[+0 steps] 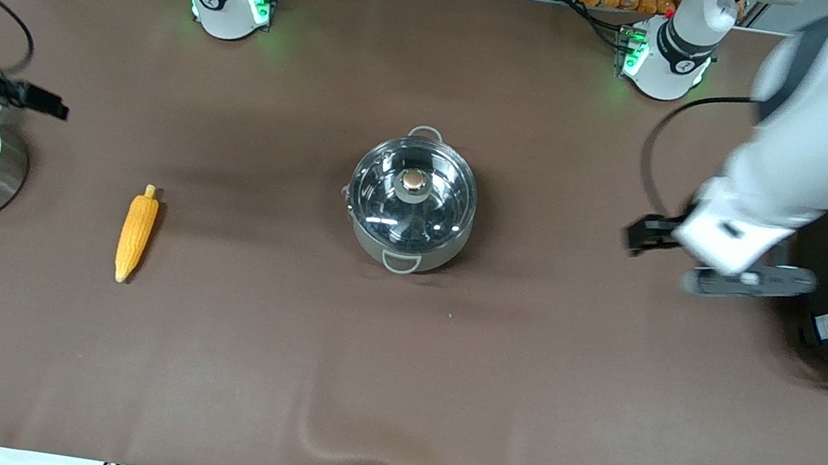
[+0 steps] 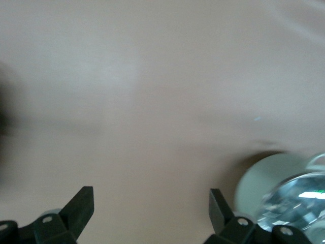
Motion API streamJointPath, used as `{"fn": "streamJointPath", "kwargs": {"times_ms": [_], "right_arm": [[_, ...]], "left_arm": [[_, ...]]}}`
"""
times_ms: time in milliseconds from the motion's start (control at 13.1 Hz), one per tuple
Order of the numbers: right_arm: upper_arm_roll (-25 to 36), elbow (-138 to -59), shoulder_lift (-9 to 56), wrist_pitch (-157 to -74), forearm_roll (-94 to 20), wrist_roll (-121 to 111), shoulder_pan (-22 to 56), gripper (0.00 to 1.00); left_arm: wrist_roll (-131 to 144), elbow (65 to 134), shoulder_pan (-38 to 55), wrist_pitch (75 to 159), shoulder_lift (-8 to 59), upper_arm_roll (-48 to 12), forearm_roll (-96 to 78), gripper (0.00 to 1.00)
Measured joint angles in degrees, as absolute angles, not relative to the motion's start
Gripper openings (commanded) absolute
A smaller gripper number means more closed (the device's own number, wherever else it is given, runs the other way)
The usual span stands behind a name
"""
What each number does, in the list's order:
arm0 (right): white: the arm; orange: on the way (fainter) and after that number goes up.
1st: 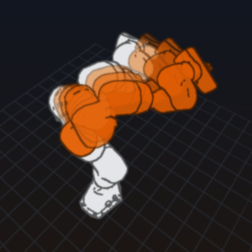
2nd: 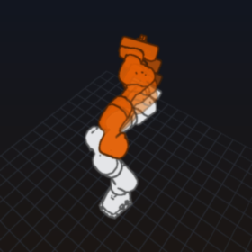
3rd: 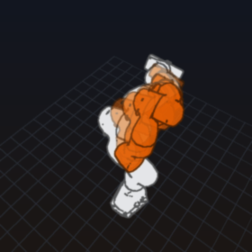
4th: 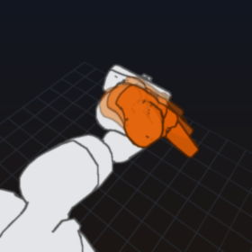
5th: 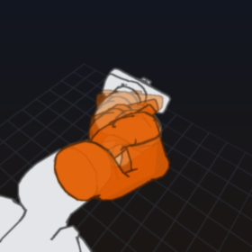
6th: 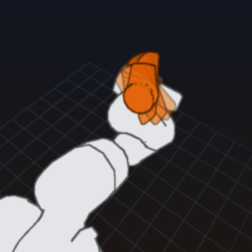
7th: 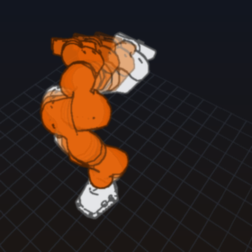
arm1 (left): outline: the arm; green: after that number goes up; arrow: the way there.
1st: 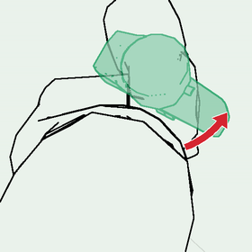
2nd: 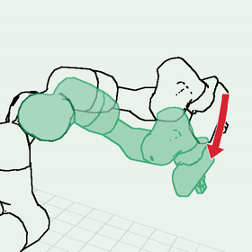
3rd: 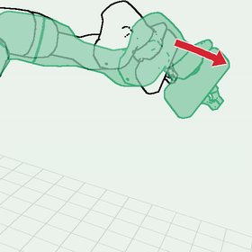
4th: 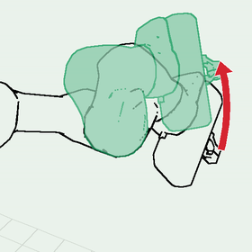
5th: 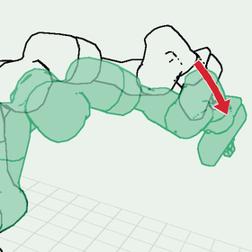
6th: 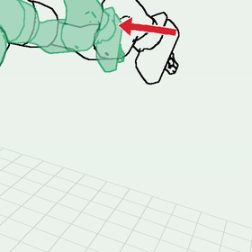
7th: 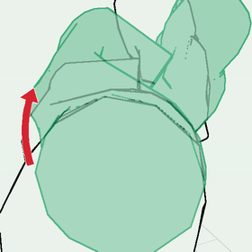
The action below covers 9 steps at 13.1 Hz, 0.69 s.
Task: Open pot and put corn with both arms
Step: 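Reach the left gripper to the pot lid knob while the right gripper reaches the corn, then grasp the lid knob with the left gripper while the right gripper grasps the corn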
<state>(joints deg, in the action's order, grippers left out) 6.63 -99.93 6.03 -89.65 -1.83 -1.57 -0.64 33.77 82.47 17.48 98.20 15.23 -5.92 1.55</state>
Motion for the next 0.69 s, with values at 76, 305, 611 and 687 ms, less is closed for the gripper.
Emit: {"fn": "streamJointPath", "kwargs": {"times_ms": [76,305,611,687], "right_arm": [[6.6,-100.0,8.4,-91.5,-1.8,-1.6,-0.6,1.00],[6.5,-100.2,15.6,-99.1,-1.8,-1.6,0.1,1.00],[6.3,-100.3,26.1,-109.7,-1.8,-2.8,1.5,1.00],[6.1,-100.3,28.4,-112.2,-1.8,-3.8,2.0,1.00]], "left_arm": [[38.7,81.3,20.9,99.0,17.2,-6.0,1.3,1.00],[55.0,76.7,31.1,101.9,25.2,-5.9,1.1,1.00],[66.3,75.0,39.3,109.2,32.9,-4.9,1.1,1.00],[68.2,74.9,40.5,110.9,34.4,-4.8,1.1,1.00]]}}
